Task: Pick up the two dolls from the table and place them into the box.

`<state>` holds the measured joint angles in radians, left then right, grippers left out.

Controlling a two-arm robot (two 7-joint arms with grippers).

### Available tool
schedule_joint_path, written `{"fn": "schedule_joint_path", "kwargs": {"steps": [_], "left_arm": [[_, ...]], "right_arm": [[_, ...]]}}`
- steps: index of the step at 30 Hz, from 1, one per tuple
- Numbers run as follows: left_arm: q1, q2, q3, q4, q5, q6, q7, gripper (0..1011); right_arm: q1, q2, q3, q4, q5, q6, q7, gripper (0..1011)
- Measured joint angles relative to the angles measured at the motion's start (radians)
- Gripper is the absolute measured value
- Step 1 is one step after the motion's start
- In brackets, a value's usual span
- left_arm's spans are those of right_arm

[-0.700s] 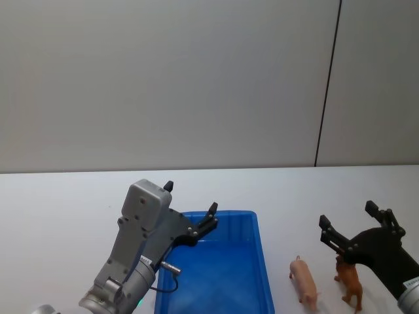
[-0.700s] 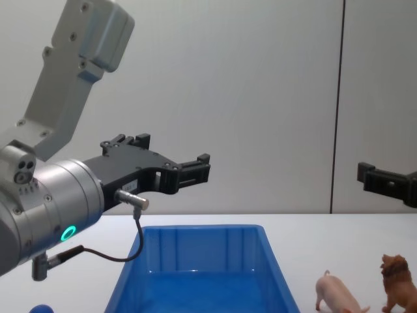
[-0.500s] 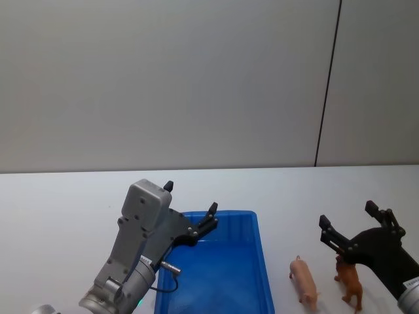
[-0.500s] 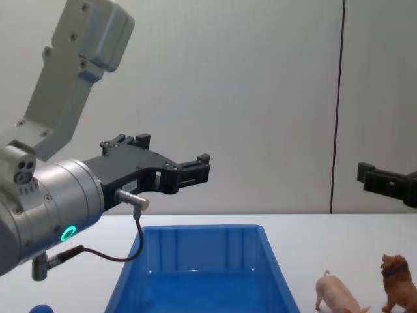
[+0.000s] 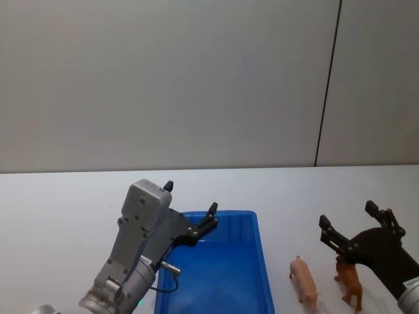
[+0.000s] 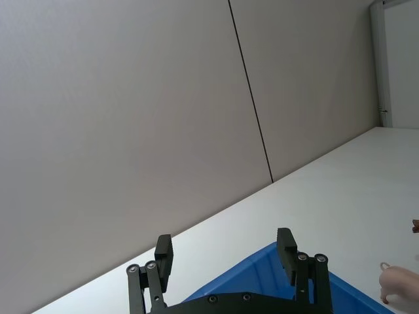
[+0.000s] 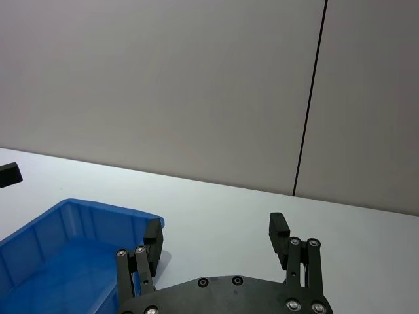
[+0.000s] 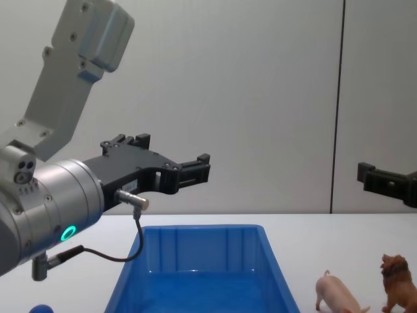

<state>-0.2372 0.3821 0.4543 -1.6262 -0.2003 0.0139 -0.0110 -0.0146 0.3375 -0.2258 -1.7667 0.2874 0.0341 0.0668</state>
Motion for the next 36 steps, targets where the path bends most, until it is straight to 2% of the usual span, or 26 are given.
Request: {"fn": "schedule_joint_path", "kwargs": {"steps": [13, 22, 36], "left_arm": [[0.0, 0.0, 0.0, 0.0, 0.0, 0.0, 0.0, 1001], [0.0, 0.0, 0.0, 0.0, 0.0, 0.0, 0.0, 1001], [0.0, 0.0, 0.0, 0.0, 0.0, 0.0, 0.0, 1001]], "right_arm": [[0.001, 0.015, 0.013, 0.008, 0.02, 0.021, 0.023, 1001], [-0.005, 0.047, 0.038, 0.029, 0.05, 0.088, 0.048, 1001], [-0.014, 0.078, 0.05, 0.075, 0.028, 0.19, 0.079, 1001]]}}
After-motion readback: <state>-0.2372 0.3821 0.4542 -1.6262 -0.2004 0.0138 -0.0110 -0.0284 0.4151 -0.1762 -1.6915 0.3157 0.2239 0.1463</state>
